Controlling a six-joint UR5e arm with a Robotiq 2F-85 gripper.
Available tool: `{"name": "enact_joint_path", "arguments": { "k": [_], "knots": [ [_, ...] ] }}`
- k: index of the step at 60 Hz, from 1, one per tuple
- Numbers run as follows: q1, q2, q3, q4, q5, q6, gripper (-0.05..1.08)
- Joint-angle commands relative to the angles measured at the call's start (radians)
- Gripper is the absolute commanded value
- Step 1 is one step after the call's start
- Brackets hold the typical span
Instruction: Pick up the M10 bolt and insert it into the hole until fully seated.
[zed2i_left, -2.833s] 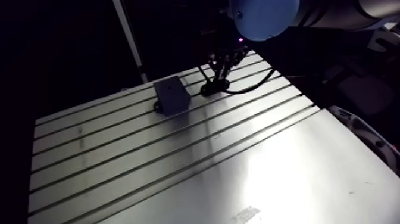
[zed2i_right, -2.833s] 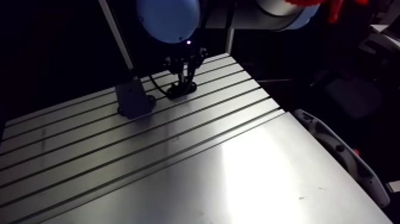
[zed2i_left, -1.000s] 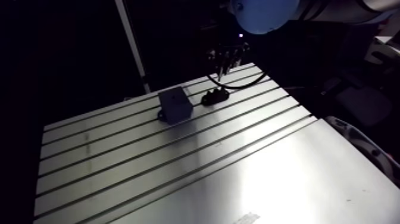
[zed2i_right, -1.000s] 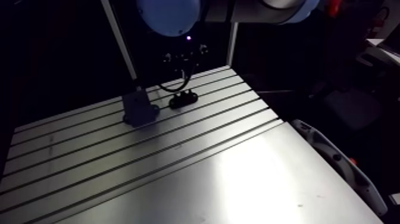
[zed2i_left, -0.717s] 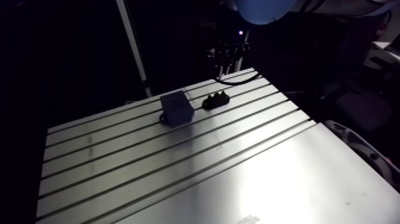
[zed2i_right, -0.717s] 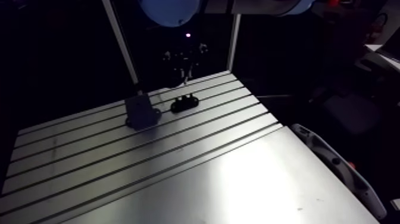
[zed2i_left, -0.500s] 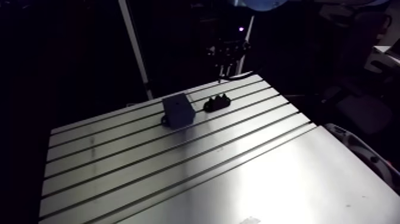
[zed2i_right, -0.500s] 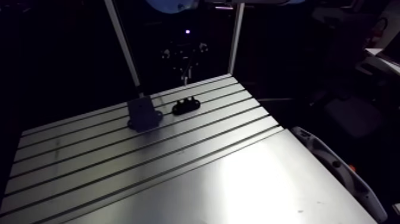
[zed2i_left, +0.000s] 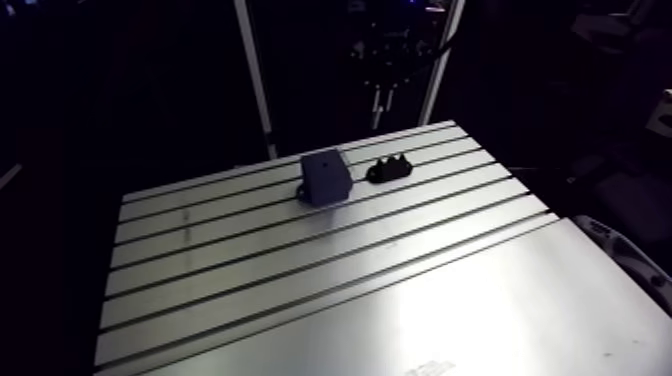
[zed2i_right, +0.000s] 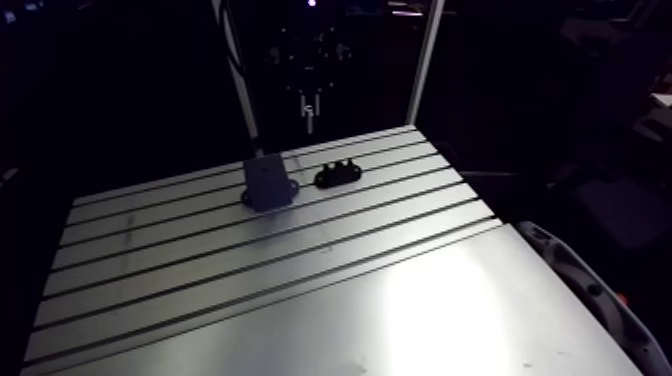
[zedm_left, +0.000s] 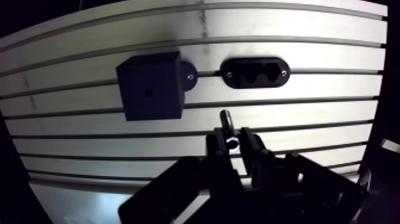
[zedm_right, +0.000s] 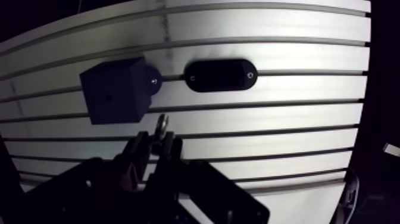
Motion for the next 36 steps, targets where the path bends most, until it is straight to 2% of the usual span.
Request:
{"name": "enact_joint_path", "arguments": {
  "k": [1, 4, 14, 17, 25, 31, 36],
  "knots": [
    [0.055, 0.028, -0.047, 0.073, -0.019, 0.025, 1.08],
    [0.069, 0.031, -0.051, 0.075, -0.03, 0.025, 1.08],
    [0.085, 0.049, -0.07, 0.101, -0.04, 0.028, 1.07],
    [0.09, 0.053, -0.083, 0.114, -0.049, 0.028, 1.07],
    [0.119, 0.059, -0.096, 0.112, -0.052, 0.029, 1.08],
    [0.128, 0.059, -0.098, 0.107, -0.046, 0.052, 1.08],
    [0.147, 0.061, -0.091, 0.104, -0.054, 0.063, 1.08]
  ]
}}
